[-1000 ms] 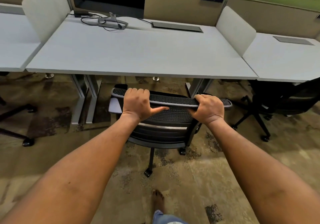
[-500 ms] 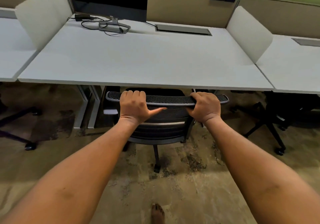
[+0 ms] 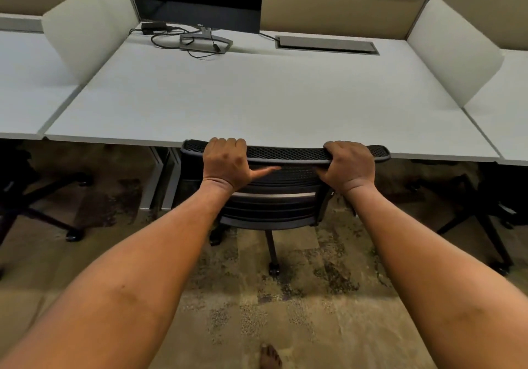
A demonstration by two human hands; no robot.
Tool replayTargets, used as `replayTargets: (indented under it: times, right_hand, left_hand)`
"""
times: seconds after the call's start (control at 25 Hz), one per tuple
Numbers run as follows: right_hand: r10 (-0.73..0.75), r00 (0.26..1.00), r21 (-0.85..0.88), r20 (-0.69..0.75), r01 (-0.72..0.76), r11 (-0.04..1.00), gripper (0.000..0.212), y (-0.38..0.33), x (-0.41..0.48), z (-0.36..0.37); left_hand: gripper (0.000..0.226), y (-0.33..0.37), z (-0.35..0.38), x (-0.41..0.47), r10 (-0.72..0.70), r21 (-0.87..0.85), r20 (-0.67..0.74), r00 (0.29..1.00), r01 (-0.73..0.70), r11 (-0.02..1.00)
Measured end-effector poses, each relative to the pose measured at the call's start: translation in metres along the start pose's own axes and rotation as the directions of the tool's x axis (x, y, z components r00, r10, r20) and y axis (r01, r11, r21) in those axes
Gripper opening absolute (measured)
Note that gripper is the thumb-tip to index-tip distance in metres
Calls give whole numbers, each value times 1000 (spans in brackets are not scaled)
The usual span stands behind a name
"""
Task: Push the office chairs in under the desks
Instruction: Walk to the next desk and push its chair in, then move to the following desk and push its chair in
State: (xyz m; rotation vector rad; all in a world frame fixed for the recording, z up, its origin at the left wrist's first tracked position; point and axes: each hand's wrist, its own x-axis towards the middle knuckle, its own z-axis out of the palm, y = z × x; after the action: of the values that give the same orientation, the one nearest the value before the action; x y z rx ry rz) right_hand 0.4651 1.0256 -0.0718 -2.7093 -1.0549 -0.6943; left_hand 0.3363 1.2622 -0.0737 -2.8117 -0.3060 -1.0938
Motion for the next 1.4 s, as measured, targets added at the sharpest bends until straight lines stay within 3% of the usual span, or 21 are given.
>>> replayTargets:
  times: [0.32, 0.6, 0.8, 1.04, 1.24, 1.4]
  right_hand:
    - [-16, 1000, 16, 14, 16, 1000, 38, -2, 37, 18]
    - [-64, 996, 2, -61, 64, 998, 40, -9, 32, 34]
    - [-61, 998, 12, -14, 61, 998, 41, -10, 33, 32]
    - [-6, 990, -16, 139, 9, 1000, 44, -14, 36, 21]
    - [78, 982, -90, 172, -63, 994, 68, -22, 34, 15]
    - [79, 986, -91, 144, -67, 994, 90, -62, -11, 5]
  left_hand:
    - [84, -18, 25, 24, -7, 29, 34, 999, 6, 1000]
    - [83, -30, 39, 18, -6, 28, 33, 999, 5, 1000]
    - [86, -27, 30, 19, -60, 47, 192, 980, 52, 998]
    - [93, -20, 9, 23, -131, 81, 357, 925, 109, 991]
    - [107, -15, -9, -6, -196, 41, 464, 864, 201, 979]
    - [102, -18, -35, -62, -211, -66, 477, 853, 274, 959]
